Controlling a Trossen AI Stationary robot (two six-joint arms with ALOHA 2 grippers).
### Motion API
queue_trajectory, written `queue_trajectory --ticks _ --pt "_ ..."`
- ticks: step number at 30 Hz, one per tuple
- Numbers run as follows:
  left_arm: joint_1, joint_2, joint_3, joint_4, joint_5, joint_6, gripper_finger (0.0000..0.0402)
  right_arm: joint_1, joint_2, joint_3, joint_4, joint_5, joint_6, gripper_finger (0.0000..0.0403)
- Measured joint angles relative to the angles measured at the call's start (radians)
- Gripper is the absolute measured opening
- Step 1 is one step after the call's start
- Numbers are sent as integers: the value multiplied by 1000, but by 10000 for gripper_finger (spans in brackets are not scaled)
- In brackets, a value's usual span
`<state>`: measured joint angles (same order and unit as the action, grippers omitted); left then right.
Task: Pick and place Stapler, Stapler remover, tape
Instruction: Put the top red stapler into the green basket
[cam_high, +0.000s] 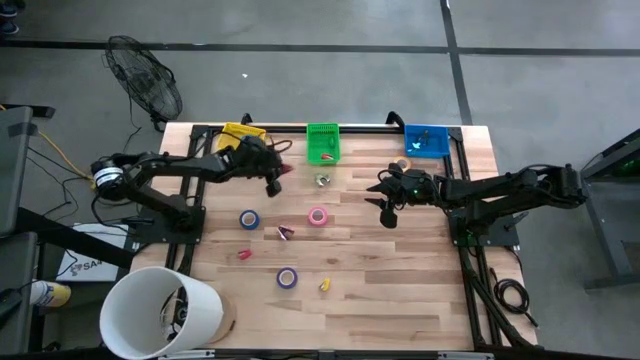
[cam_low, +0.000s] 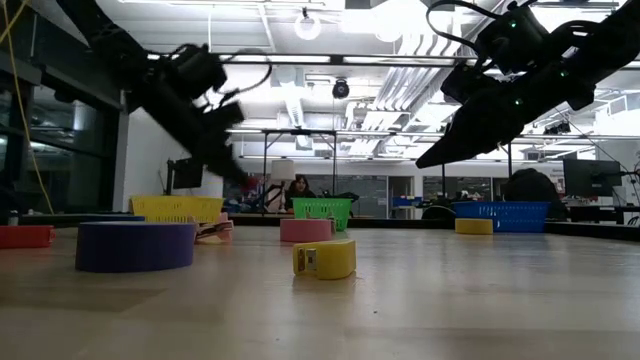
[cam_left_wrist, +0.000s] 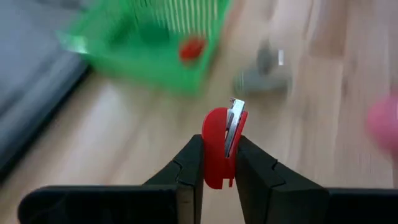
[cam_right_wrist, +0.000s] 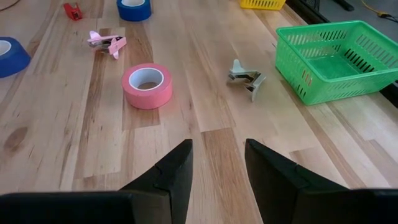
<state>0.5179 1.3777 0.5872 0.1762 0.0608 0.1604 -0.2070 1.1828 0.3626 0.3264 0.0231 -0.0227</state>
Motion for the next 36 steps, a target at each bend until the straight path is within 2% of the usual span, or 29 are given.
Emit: queue_trajectory --ticks 8,12,15,20,26,32,36 --pt "-50 100 65 146 -81 -1 60 0 0 0 0 3 0 138" --pt "-60 207 139 181 -108 -23 60 0 0 0 0 4 0 138" --pt "-61 282 220 191 -176 -54 60 0 0 0 0 5 5 138" --pt "-60 387 342 187 -286 -141 60 0 0 0 0 8 16 138" --pt "-60 473 461 163 -320 -207 60 0 0 0 0 14 16 138" --pt "-60 514 527 72 -368 -244 62 0 0 0 -5 16 16 138" --pt "-60 518 534 43 -448 -246 93 0 0 0 -6 15 16 138"
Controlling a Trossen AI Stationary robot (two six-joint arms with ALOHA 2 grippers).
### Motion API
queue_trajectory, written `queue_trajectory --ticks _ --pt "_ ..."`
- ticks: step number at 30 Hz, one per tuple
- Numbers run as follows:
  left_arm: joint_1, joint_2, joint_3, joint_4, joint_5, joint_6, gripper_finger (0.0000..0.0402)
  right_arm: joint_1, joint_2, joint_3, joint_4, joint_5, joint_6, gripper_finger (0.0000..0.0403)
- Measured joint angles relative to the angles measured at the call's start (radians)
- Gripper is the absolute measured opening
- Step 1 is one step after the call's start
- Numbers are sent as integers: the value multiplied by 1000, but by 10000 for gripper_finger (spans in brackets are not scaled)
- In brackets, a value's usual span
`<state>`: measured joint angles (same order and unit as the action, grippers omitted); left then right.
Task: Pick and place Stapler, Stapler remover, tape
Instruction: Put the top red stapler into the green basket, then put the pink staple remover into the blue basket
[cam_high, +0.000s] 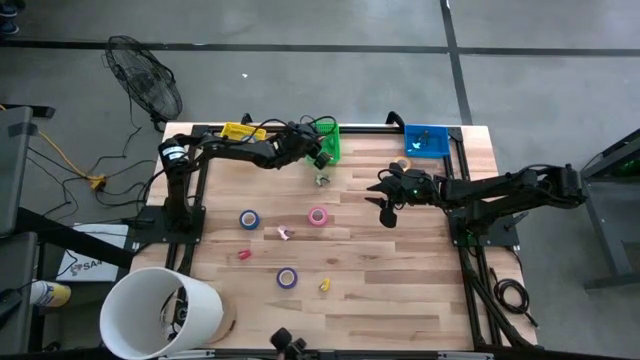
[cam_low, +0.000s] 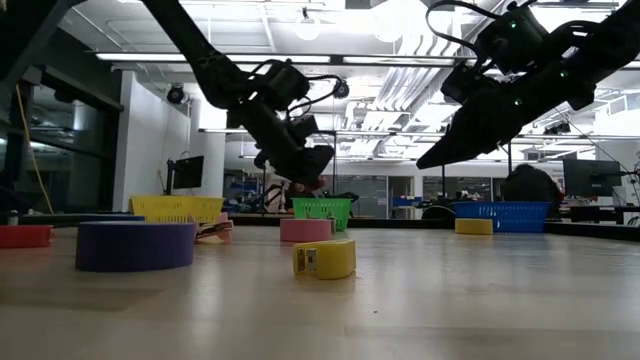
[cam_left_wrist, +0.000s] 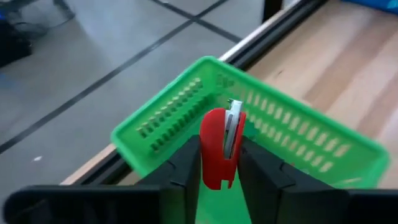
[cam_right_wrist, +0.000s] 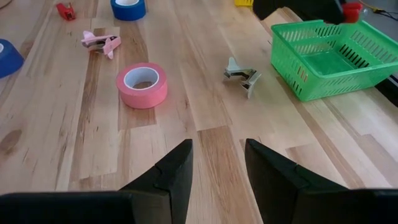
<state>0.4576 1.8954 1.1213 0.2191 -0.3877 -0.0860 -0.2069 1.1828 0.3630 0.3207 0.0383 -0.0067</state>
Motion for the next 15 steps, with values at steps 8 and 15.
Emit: queue_trajectory --ticks 8,15 --pt "0 0 0 -46 18 49 180 0 0 0 0 0 0 138" --pt "0 -10 0 -64 98 127 208 0 0 0 -2 0 3 138"
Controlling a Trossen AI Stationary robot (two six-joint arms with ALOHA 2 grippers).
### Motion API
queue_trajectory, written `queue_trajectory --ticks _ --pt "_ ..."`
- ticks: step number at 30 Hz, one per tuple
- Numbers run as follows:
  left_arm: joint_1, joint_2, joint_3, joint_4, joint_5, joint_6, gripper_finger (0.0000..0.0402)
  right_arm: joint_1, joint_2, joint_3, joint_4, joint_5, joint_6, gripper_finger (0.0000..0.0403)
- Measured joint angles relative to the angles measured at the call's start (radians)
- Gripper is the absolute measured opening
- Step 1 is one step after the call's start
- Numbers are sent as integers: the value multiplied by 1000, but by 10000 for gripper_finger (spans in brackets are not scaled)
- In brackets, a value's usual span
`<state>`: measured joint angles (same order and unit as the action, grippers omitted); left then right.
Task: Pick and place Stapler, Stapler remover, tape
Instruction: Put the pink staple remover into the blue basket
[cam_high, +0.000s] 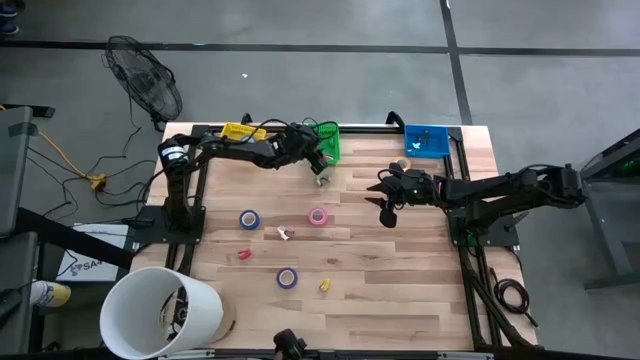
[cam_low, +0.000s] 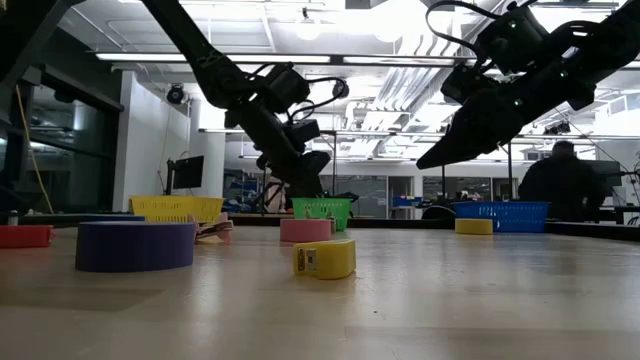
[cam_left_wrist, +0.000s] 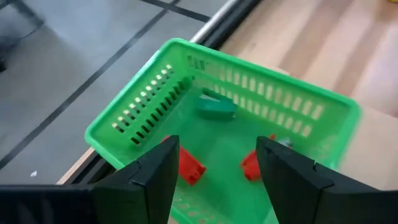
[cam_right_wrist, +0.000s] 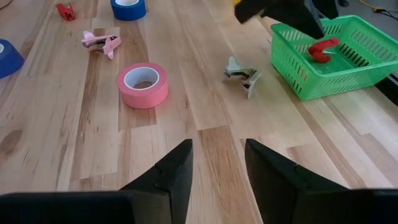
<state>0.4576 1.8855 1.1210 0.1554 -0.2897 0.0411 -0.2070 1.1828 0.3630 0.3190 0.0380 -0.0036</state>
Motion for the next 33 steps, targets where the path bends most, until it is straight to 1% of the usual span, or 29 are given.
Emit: queue_trajectory --ticks 2,6,10,13,15,18,22,26,33 --pt "0 -26 0 -34 29 26 208 0 0 0 -1 0 0 138" --pt "0 -105 0 -160 98 6 209 0 0 0 -9 0 -1 138" --pt "-5 -175 0 -368 207 11 209 0 0 0 -21 0 -4 138" --pt "-18 -210 0 -547 295 64 209 0 0 0 -30 0 -9 138" --pt "-37 -220 0 -653 334 95 209 0 0 0 -31 0 -19 138" --pt "-77 -226 0 -777 341 121 209 0 0 0 -30 0 -22 138" --pt "-141 -226 -1 -882 341 140 209 0 0 0 -30 -1 -22 138" --pt "-213 -226 -2 -938 341 146 209 0 0 0 -30 -12 -21 138" --pt "-318 -226 -49 -949 328 235 209 0 0 0 -30 -42 -20 138"
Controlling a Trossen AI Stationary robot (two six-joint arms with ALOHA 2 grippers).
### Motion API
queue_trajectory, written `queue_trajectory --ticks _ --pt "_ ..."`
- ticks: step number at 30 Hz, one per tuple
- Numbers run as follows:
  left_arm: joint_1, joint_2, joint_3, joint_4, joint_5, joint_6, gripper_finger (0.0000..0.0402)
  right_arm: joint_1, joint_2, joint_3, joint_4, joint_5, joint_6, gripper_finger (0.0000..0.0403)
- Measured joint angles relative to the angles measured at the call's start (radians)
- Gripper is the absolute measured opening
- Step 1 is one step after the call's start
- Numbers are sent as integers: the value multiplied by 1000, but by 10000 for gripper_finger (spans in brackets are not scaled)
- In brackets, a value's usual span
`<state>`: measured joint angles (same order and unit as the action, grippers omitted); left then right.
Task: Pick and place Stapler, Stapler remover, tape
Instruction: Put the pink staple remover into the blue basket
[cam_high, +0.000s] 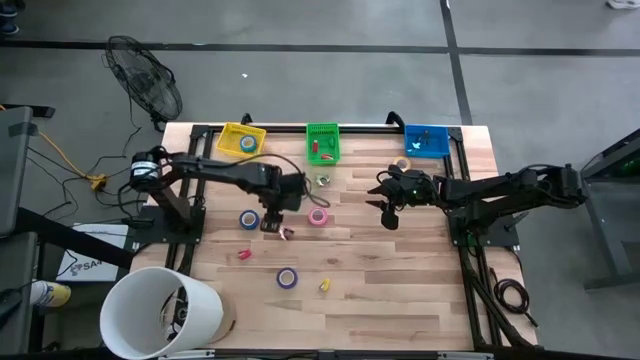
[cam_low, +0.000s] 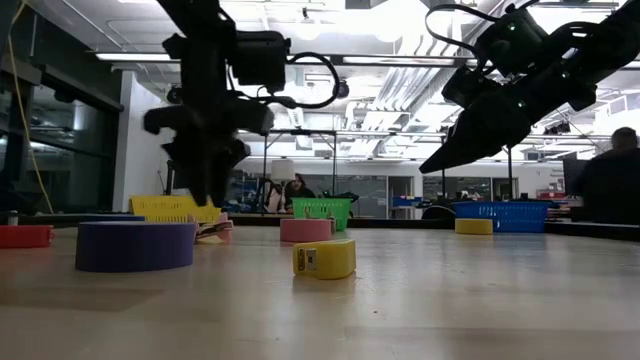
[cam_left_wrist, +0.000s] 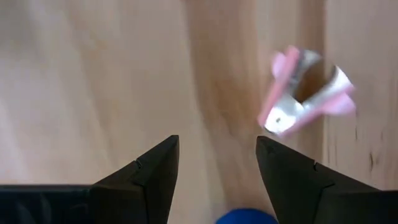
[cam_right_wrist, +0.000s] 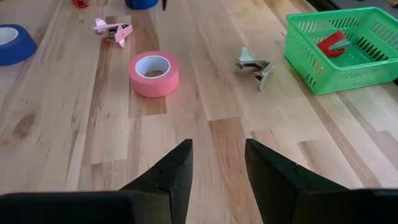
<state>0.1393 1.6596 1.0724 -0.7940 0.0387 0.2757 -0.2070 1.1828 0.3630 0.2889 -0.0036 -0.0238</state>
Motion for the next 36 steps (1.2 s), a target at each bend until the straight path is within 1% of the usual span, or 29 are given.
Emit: queue_trajectory --ticks 7,13,15,20,27,32,36 --pt "-51 0 -54 3 -4 87 209 0 0 0 0 -2 0 138" --pt "-50 0 -76 37 -3 124 209 0 0 0 0 -6 1 138" --pt "-50 0 -81 57 12 144 209 0 0 0 0 -7 7 138" --pt "-51 0 -105 128 109 174 209 0 0 0 0 -7 16 138" --pt "-51 0 -136 195 117 174 209 0 0 0 0 -8 16 138" --pt "-53 0 -159 245 161 191 209 0 0 0 0 -8 17 138" --pt "-72 0 -174 286 157 204 209 0 0 0 0 -9 16 138"
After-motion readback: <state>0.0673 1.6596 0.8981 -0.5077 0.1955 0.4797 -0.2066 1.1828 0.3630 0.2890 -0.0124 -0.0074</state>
